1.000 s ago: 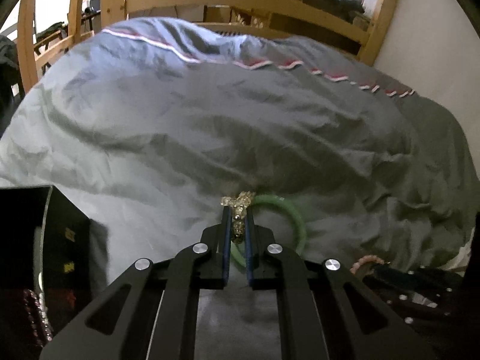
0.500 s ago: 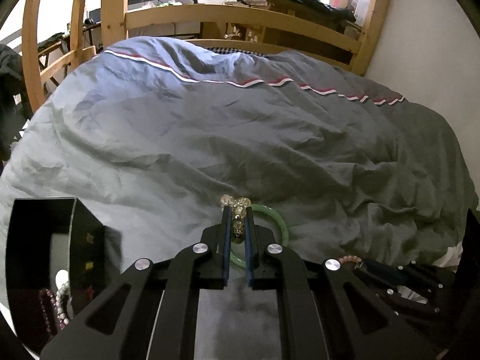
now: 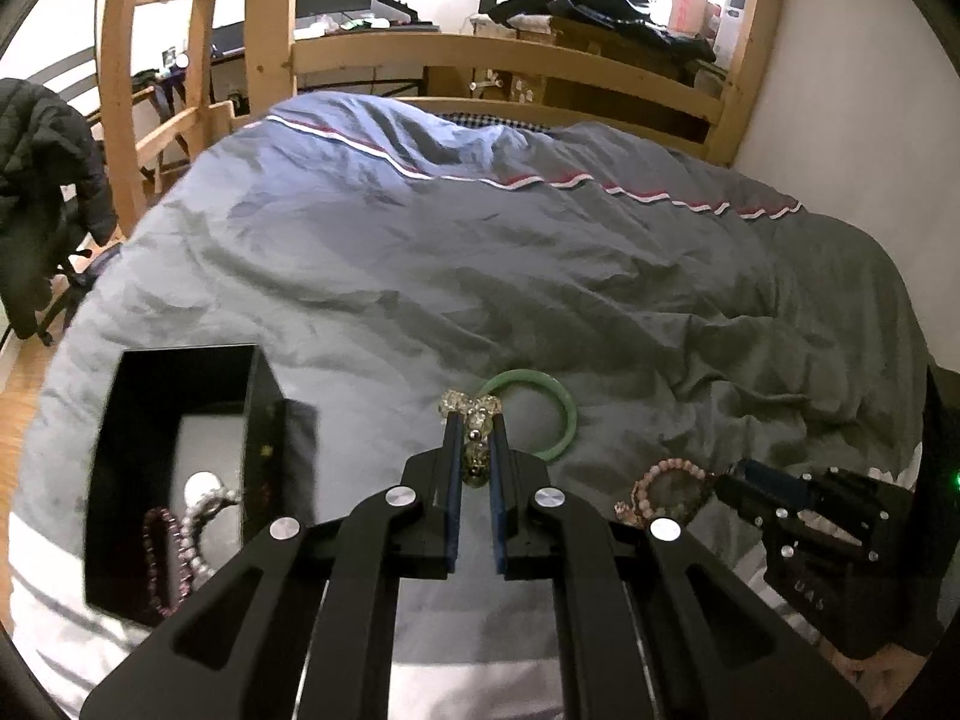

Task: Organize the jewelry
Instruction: 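Carry the crystal bracelet and silver ring over the black box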

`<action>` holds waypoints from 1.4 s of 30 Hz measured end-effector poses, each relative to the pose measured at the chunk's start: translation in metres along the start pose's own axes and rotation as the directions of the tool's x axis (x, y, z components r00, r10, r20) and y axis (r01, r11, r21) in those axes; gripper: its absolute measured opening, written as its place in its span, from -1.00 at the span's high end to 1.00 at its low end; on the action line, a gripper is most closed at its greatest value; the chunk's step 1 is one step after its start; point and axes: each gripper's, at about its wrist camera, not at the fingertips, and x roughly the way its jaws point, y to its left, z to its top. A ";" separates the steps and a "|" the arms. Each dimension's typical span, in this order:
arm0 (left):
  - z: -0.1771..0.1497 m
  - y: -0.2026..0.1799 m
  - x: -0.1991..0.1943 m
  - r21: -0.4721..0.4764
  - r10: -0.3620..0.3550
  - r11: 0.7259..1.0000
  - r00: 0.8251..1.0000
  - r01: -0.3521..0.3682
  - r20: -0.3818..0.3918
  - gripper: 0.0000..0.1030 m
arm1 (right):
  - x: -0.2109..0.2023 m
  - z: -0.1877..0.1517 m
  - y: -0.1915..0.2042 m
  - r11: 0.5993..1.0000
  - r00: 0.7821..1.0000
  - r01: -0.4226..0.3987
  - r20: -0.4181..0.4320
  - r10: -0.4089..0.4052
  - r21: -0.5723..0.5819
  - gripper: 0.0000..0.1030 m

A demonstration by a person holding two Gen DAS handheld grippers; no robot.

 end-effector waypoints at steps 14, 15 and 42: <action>-0.006 0.045 -0.054 -0.055 0.093 0.994 0.995 -0.091 0.043 0.85 | -0.024 0.017 0.064 0.995 0.999 -0.029 0.042 0.033 -0.094 0.60; -0.007 0.053 -0.057 -0.064 0.104 0.993 0.994 -0.101 0.046 0.85 | -0.024 0.018 0.070 0.994 0.998 -0.035 0.042 0.039 -0.102 0.60; -0.027 0.176 -0.044 -0.227 0.161 0.958 0.983 -0.176 -0.084 0.85 | 0.040 0.044 0.238 0.925 0.971 -0.235 -0.038 0.234 -0.299 0.60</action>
